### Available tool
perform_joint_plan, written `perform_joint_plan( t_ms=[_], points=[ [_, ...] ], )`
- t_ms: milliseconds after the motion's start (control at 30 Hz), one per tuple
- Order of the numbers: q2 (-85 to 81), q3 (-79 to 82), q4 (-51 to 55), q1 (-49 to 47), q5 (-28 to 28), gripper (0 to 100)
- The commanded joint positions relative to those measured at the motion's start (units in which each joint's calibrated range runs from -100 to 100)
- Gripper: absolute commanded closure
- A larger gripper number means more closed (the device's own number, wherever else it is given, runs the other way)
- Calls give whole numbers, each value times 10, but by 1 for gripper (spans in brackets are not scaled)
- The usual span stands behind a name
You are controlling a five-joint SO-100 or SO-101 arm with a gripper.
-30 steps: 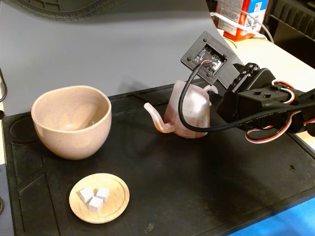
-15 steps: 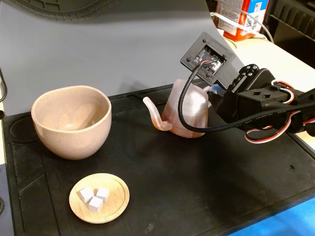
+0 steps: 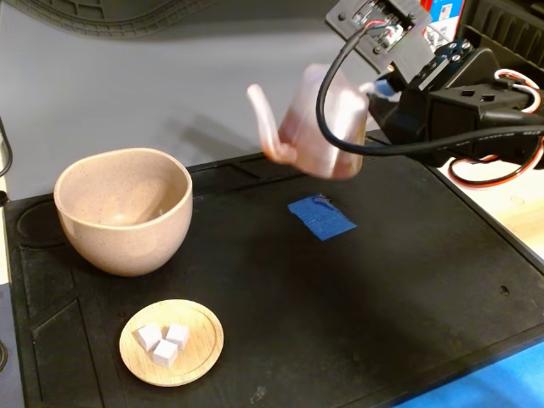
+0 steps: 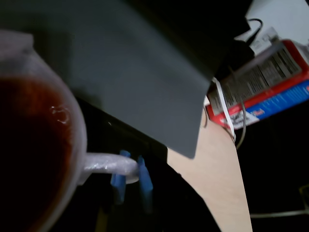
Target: Pick up a kettle and pour liquid into a cup.
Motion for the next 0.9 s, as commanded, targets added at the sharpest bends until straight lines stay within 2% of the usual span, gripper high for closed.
perform_joint_plan(
  t_ms=[0,500,633,700,867],
  points=[
    [-81,-29,50,-31,-3,99],
    [-67,-102,91,-55,1,99],
    [-5,-186,91,-58,1,99],
    [-3,-186,91,-58,36,99],
    [-2,-186,91,-58,43,99]
  ],
)
